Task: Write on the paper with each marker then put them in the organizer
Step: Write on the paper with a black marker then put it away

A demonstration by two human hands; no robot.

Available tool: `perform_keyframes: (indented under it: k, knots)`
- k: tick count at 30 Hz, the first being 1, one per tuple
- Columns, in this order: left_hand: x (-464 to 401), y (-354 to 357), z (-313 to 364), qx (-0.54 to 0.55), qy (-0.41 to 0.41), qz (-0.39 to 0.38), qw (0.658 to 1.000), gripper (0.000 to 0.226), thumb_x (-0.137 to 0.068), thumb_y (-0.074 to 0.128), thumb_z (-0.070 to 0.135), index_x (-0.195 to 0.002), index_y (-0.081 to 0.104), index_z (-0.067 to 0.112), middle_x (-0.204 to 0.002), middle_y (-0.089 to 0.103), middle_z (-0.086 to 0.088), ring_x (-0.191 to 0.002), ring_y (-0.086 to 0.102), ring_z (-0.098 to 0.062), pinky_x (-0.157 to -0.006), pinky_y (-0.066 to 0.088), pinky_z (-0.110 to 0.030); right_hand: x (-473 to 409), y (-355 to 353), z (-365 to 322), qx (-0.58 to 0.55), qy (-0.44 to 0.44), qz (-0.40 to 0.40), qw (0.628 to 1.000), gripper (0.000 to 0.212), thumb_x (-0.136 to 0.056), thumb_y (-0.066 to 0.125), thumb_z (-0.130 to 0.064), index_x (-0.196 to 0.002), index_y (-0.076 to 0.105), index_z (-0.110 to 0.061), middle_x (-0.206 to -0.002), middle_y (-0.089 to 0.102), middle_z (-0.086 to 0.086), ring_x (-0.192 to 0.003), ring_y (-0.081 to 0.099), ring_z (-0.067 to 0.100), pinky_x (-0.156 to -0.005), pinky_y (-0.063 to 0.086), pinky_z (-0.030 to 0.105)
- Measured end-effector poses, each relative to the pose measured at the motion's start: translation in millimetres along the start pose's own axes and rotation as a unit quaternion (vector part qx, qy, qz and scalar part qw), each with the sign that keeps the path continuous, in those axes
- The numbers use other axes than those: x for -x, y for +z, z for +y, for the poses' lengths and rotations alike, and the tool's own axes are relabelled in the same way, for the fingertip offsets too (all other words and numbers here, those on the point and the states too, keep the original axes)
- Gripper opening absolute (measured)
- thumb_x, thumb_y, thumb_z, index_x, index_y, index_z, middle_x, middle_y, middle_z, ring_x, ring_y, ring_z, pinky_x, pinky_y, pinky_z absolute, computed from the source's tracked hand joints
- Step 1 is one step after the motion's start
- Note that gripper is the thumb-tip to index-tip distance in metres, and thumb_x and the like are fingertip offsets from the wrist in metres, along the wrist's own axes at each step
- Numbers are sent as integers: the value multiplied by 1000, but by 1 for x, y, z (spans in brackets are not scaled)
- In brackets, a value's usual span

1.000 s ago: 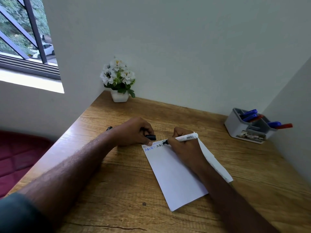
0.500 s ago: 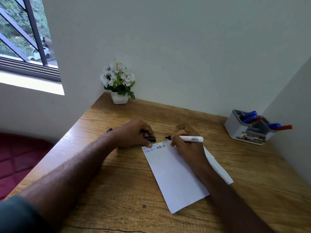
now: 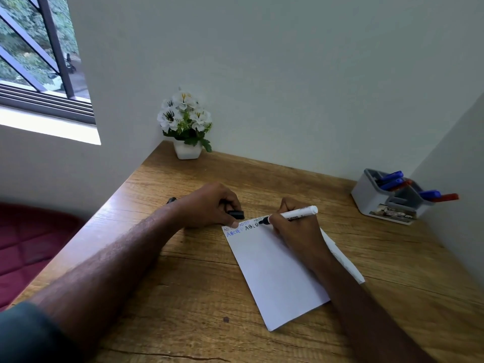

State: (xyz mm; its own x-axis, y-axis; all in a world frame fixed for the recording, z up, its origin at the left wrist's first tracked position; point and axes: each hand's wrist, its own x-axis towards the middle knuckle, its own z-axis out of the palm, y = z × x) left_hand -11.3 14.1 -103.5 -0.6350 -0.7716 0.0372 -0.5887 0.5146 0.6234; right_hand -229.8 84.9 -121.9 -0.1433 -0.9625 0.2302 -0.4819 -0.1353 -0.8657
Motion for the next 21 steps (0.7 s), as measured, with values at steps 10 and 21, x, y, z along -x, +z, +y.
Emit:
perform_keyframes:
  k: [10,21]
  knots:
    - [0,1,0,3,-5,3,1000,30,-78,81,25,-106,72,21,-87,62,16,-75,53,-2,-62,36,-13,0,0,1,7,-10,-15,1000,30,-75,67,-11,-65,40,-2,-57,42,6,-56,36,15,-50,28,34]
    - [0,0,0,-7,0,3,1000,30,-79,80,26,-108,72,21,-92,63,15,-79,55,1,-59,38,-7,0,-1,0,2,0,-11,1000,36,-76,68,-9,-67,35,0,-59,37,6,-57,32,16,-49,26,30]
